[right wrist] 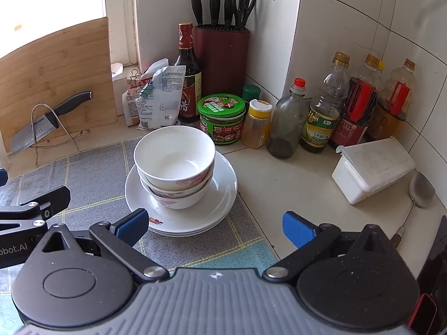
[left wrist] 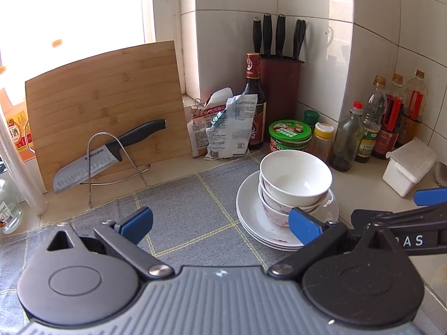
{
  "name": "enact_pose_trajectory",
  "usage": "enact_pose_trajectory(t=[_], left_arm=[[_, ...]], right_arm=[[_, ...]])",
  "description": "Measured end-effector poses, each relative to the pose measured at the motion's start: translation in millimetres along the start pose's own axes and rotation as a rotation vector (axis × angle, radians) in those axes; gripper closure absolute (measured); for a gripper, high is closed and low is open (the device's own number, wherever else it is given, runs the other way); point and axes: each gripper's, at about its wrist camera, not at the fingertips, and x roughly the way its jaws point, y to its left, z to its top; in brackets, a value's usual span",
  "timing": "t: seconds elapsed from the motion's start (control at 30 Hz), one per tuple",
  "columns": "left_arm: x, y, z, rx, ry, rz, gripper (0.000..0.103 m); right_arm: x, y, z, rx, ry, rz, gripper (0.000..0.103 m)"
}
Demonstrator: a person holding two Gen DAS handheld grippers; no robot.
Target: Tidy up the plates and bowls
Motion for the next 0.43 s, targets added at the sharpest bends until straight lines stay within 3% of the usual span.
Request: enact_pose_trajectory(t=[0.43], left_arm=[[1.4, 0.0, 1.2, -0.002, 0.006, -0.002, 0.001]], right_arm=[[0.6, -0.9, 1.1, -0.001, 0.0, 0.0, 0.0]])
